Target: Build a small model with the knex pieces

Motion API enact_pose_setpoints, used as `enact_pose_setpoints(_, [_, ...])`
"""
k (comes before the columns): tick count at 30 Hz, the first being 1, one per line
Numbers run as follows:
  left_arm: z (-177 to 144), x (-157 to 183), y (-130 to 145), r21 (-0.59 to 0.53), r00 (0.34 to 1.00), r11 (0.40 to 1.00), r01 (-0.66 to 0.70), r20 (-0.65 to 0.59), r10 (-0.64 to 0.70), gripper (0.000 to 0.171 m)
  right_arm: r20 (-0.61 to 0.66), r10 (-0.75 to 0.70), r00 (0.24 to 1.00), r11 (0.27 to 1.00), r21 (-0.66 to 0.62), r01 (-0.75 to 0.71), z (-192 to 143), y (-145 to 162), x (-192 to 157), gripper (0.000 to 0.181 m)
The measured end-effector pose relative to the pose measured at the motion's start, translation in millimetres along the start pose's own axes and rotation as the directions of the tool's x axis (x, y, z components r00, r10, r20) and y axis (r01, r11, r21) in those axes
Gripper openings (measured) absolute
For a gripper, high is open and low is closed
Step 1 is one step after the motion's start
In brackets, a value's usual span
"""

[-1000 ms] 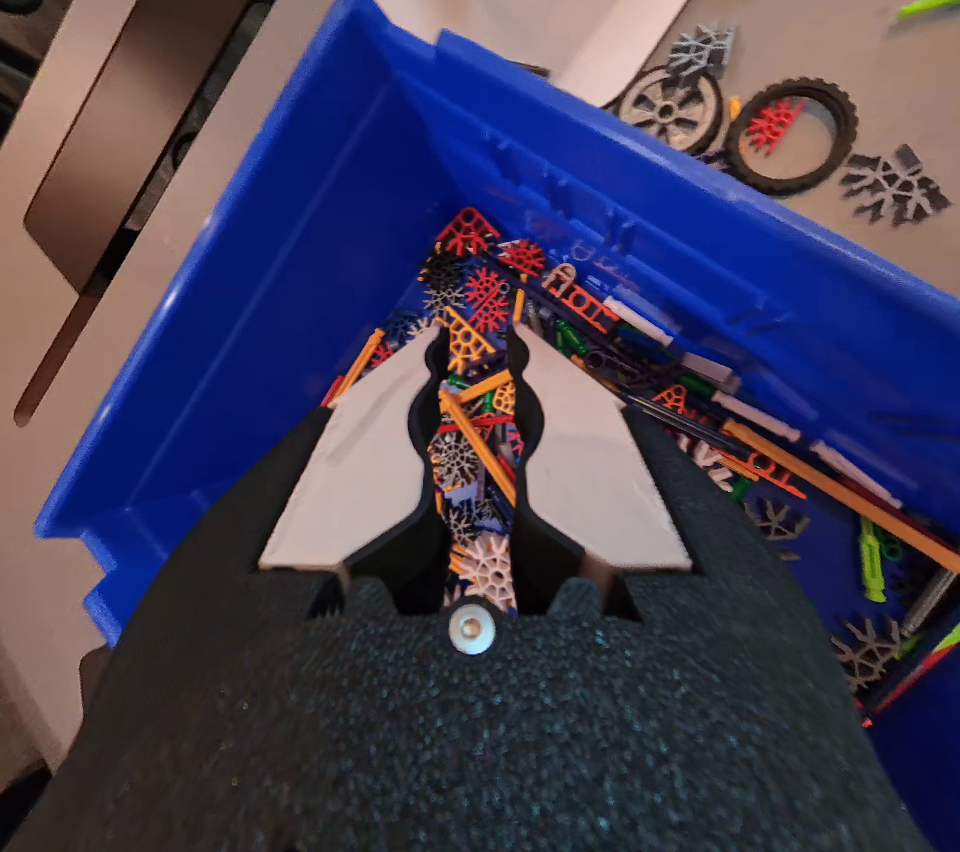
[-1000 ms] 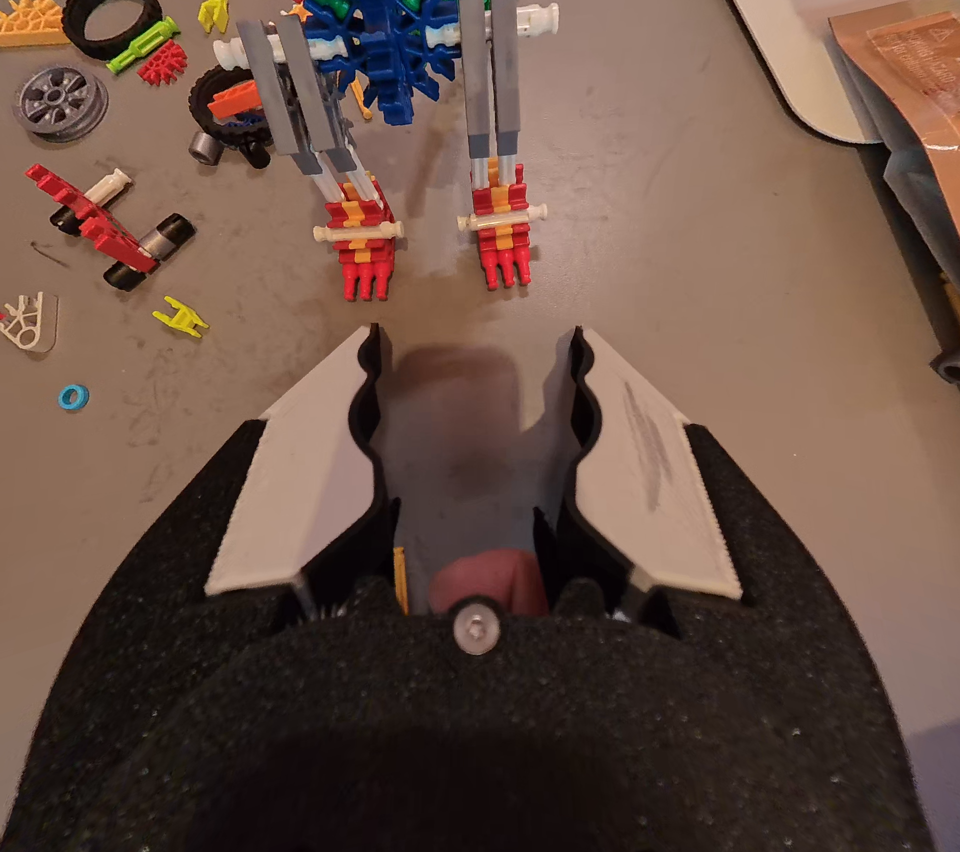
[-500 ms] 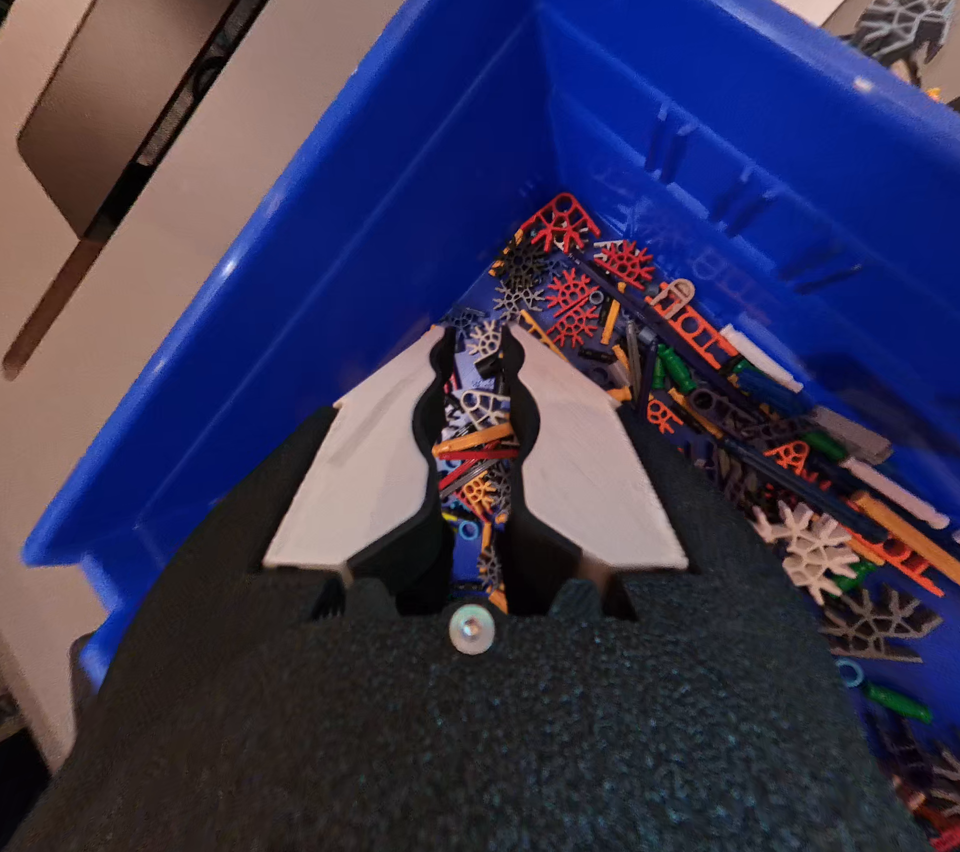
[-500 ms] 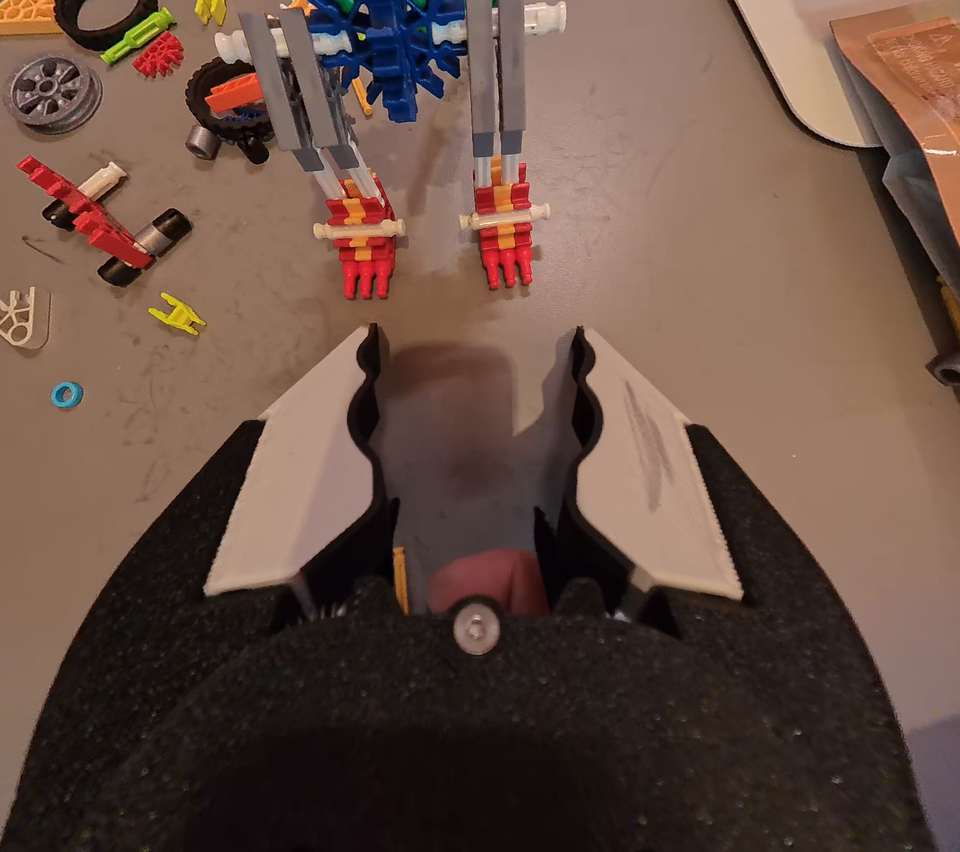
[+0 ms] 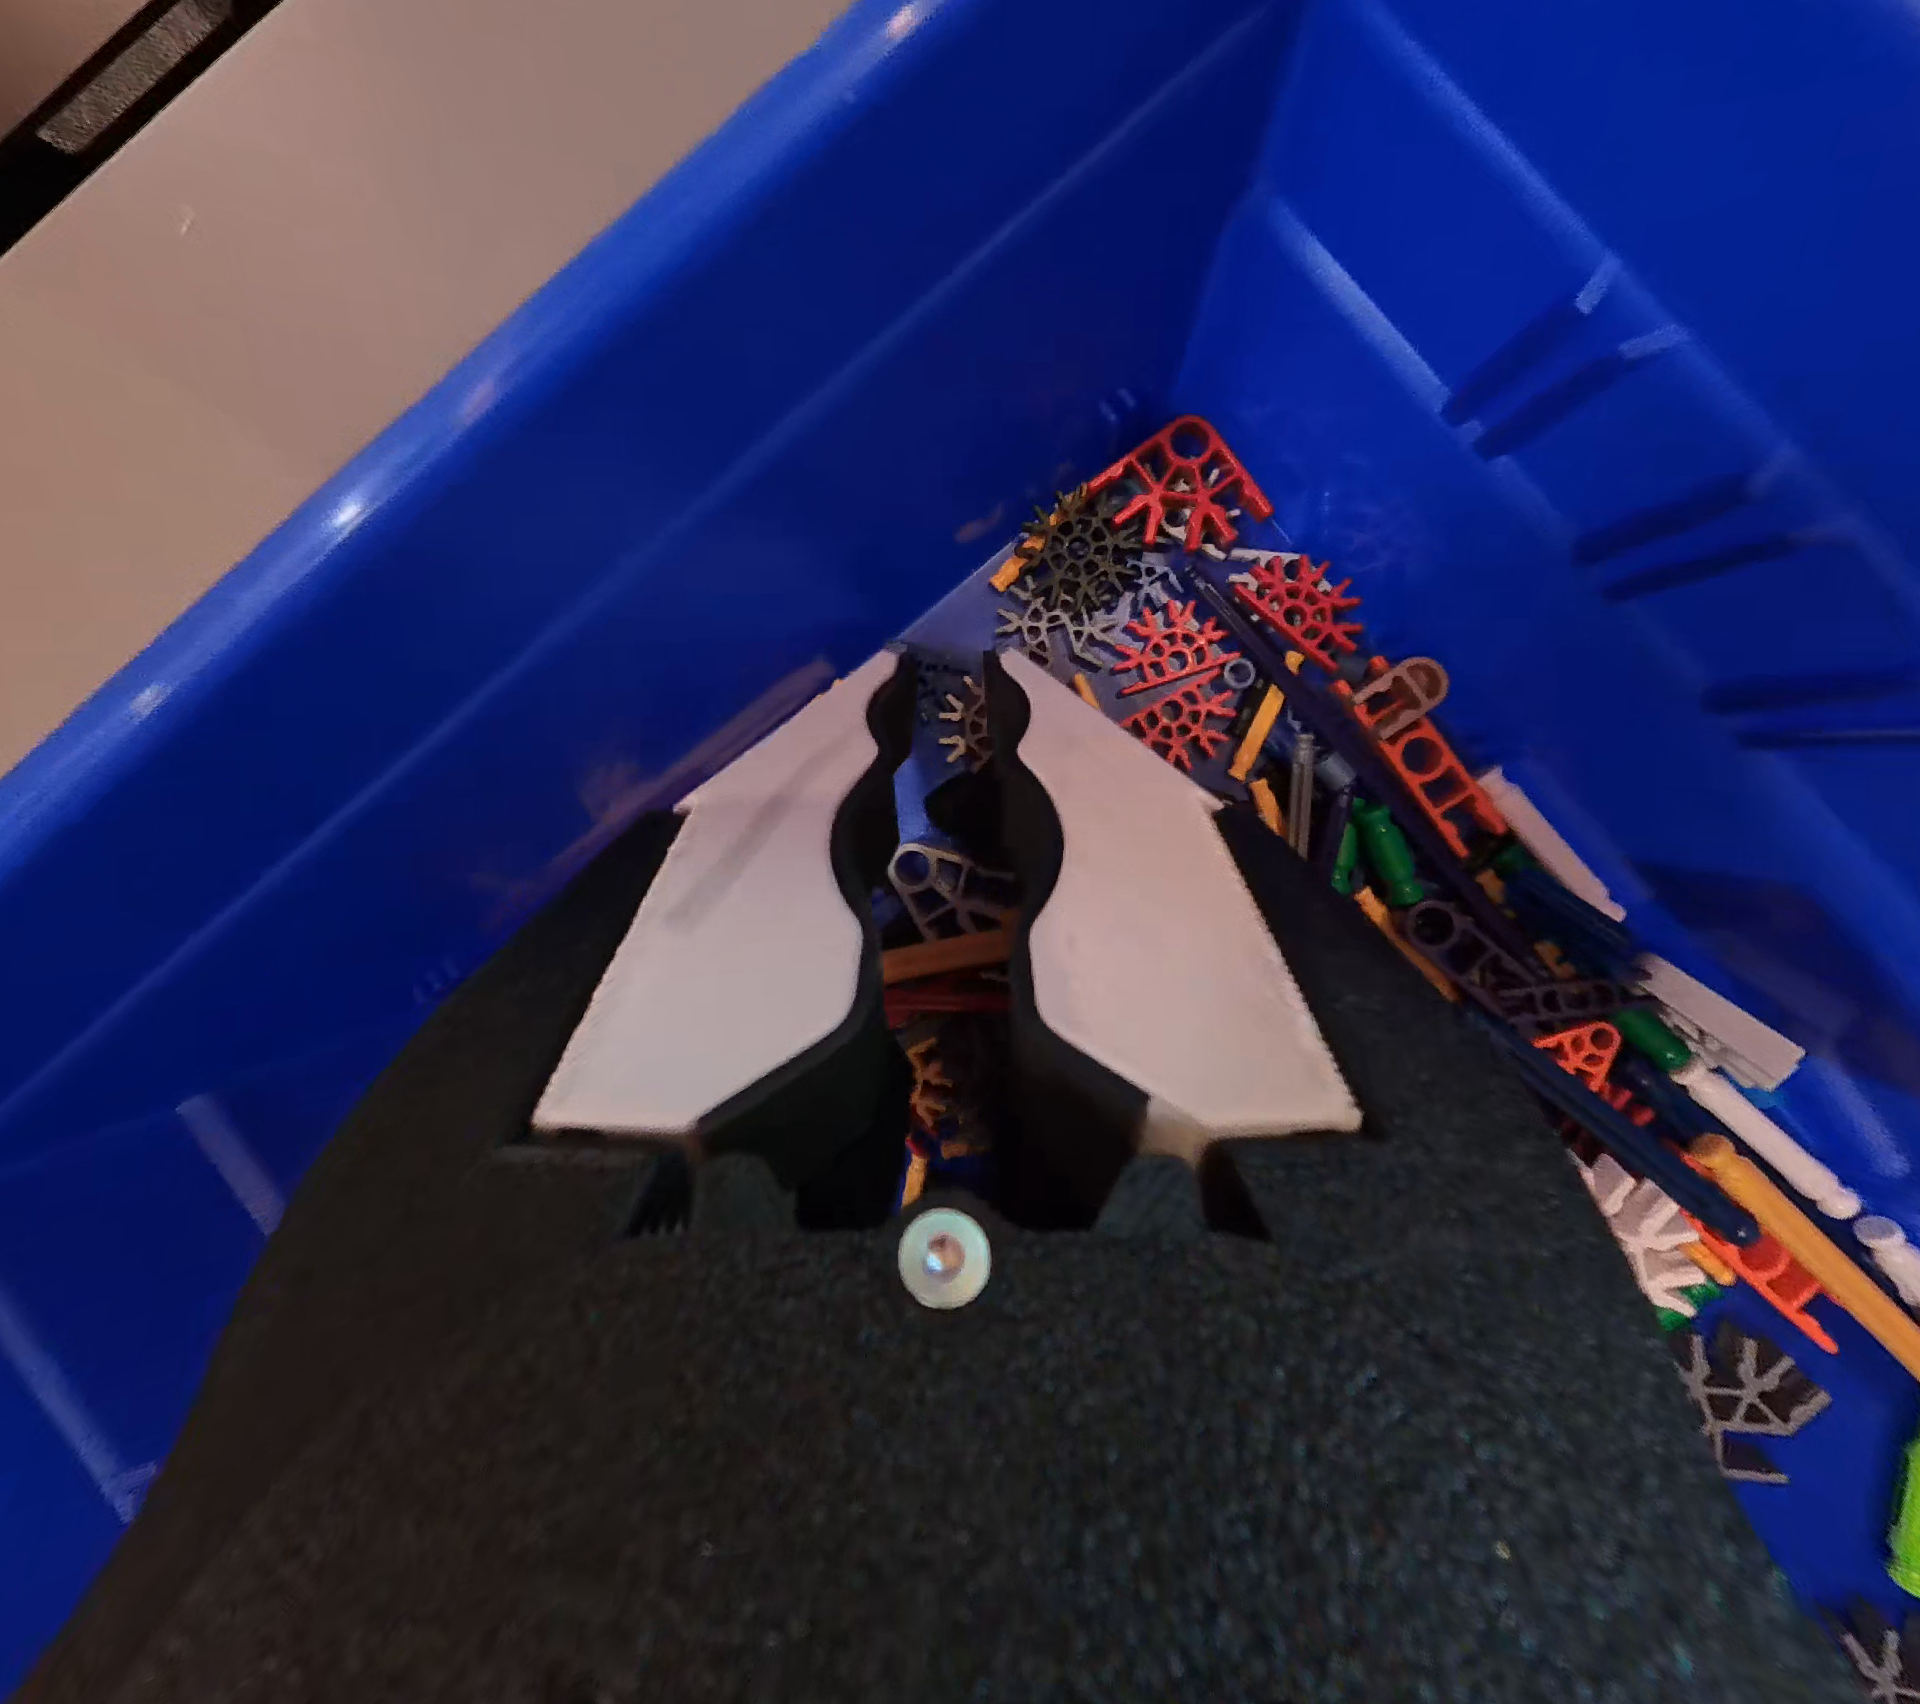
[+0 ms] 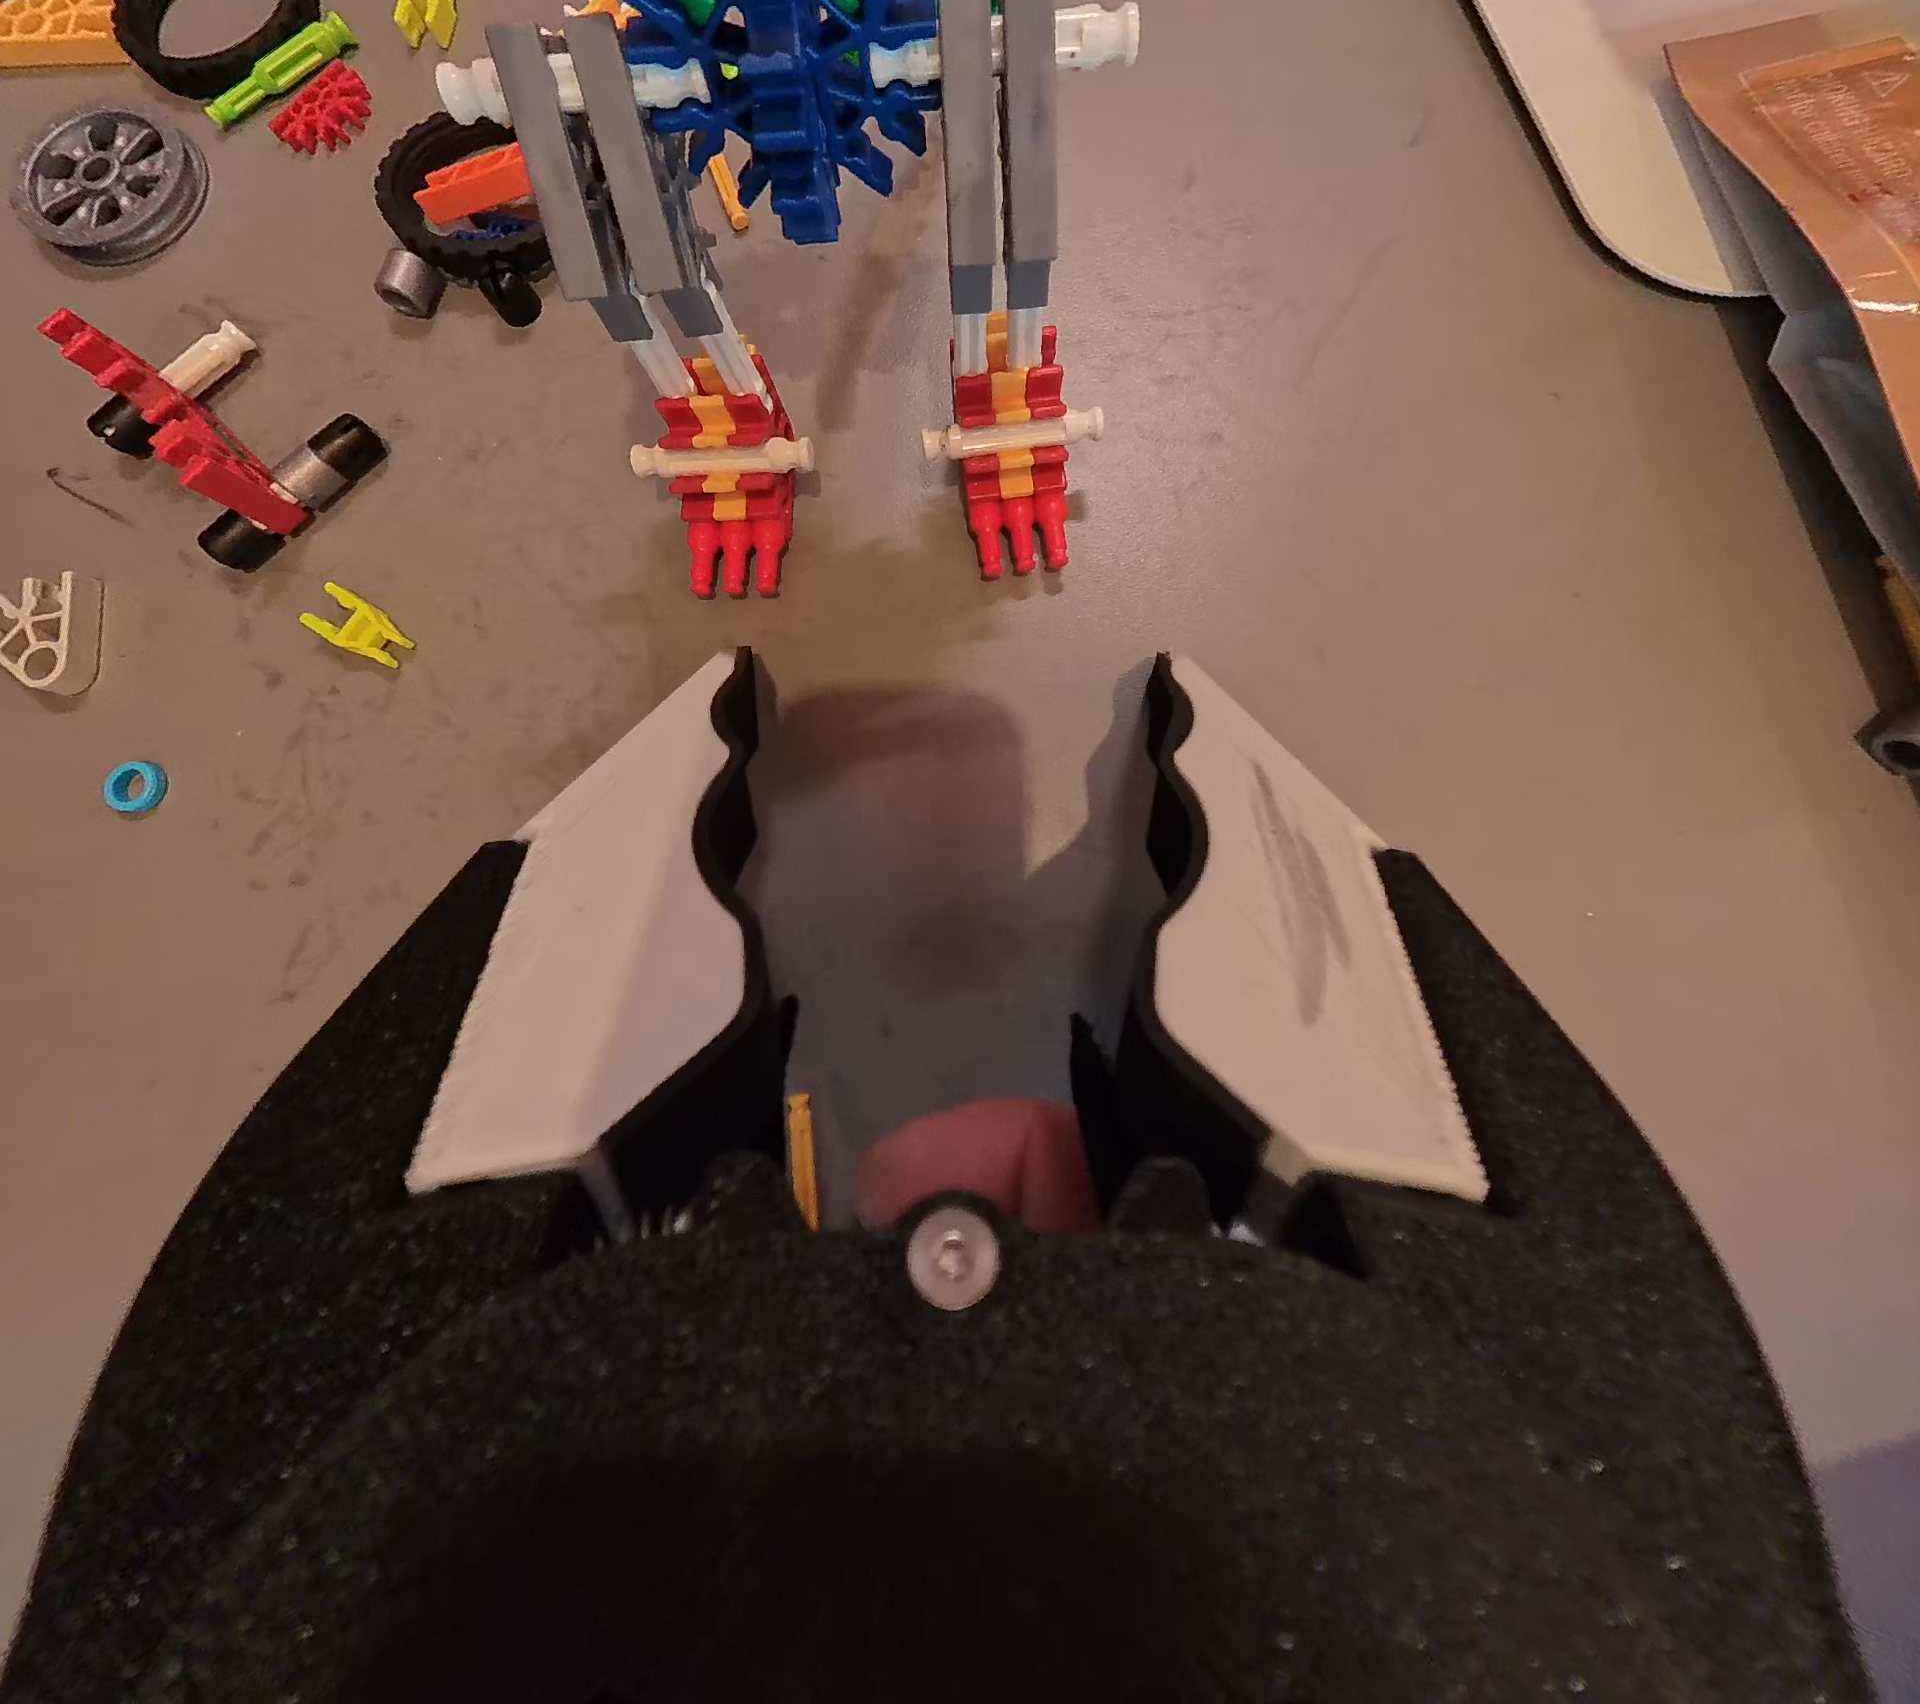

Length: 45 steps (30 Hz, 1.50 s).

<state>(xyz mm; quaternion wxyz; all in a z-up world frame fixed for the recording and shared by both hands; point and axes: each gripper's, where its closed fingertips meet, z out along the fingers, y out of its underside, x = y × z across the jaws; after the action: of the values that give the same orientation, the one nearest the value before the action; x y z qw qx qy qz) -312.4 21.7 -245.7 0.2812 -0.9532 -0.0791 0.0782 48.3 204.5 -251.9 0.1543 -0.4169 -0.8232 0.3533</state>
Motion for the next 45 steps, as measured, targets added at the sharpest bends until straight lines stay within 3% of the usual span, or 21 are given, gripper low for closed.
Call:
enact_pose_setpoints(6, [-10.9, 13.0, 10.3, -0.066, 0.998, 0.996, -0.055, -0.047, 0.052, 0.001, 0.0, -0.003, 1.0, 1.0, -0.001, 0.003, 0.1, 0.1, -0.3, 0.076])
enact_pose_setpoints(11, [-25.6, -0.7, 0.8, -0.01, 0.999, 0.999, -0.032, -0.003, 0.032, 0.002, 0.003, -0.006, 1.0, 1.0, 0.001, 0.006, 0.0, 0.3, -1.1, 0.077])
enact_pose_setpoints(17, [-12.5, 3.9, 14.5, -0.089, 0.997, 0.993, -0.081, -0.001, 0.081, 0.009, 0.002, -0.014, 1.0, 1.0, -0.002, 0.014, 0.2, 0.8, -1.8, 0.079])
enact_pose_setpoints(24, [-8.3, 3.7, 12.1, -0.059, 1.0, 0.998, -0.013, -0.022, 0.012, 0.012, 0.003, -0.014, 1.0, 1.0, -0.002, 0.014, 0.2, 0.8, -1.8, 0.079])
enact_pose_setpoints(33, [-4.6, 4.0, 7.3, -0.024, 0.999, 0.998, -0.052, -0.001, 0.052, 0.01, 0.002, -0.015, 1.0, 1.0, -0.002, 0.015, 0.3, 1.0, -1.8, 0.079])
enact_pose_setpoints(38, [-5.5, 2.1, 9.0, -0.041, 0.997, 0.996, -0.074, 0.025, 0.075, 0.001, 0.001, -0.018, 1.0, 1.0, -0.003, 0.018, 0.4, 1.2, -2.1, 0.08])
enact_pose_setpoints(45, [-8.5, -3.3, 10.9, -0.047, 0.997, 0.997, -0.063, 0.038, 0.064, 0.009, 0.001, -0.019, 1.0, 1.0, -0.004, 0.019, 0.5, 1.1, -2.3, 0.08])
